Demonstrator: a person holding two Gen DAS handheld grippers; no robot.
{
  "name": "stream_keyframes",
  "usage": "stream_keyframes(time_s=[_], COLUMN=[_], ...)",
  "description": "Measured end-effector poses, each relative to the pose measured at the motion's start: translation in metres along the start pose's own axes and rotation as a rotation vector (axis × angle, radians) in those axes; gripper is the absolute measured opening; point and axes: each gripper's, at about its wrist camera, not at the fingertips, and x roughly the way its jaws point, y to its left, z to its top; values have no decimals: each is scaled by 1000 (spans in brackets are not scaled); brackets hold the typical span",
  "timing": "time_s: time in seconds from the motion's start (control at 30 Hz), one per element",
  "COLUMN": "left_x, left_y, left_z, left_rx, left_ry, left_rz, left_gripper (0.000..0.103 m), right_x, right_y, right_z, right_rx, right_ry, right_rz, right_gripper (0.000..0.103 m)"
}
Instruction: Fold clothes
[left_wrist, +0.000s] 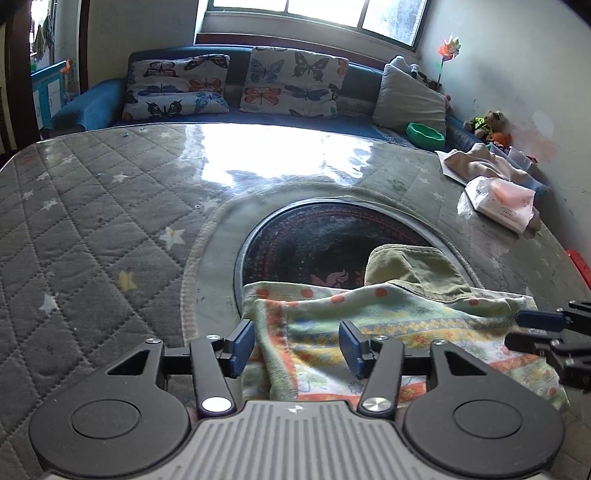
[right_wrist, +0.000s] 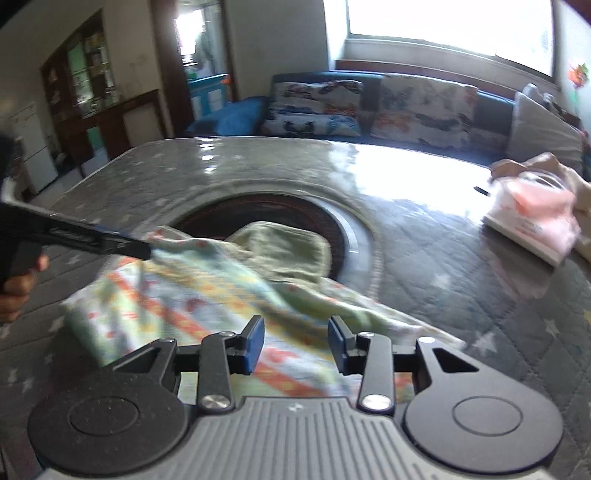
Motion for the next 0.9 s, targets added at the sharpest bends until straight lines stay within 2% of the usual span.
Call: stream_keyframes(time_s=[0.07,0.13,0.3,0.47,0.57,0.73,0.9], left_x=[-3,-6,-16,-25,-30,-33,-35], left_y=[1,3,11,19,24,28,29], left_z=[-1,-2,-5,-7,-7,-8,-11], left_rx=[-1,-3,-21,-40,-52,-68,-76], left_ry=[-4,-7,-22,-30,-39,-43,-37], left_rz=[12,23,46,60,68,71,76], left_gripper=[56,56,61,66,68,71,77], right_x=[-2,-1,9,21,20,26,21], right_y=[15,29,71,102,117,132,155], right_z=[1,1,3,-1,-3,0,-2], right_rx=[-34,-69,-163,-225,-281,-278,-338], right_ry=[-3,-10,-24,7,-6,-3,-15], right_rz=[29,42,82,110,96,127,184], right_gripper=[39,44,44,44,44,44,44])
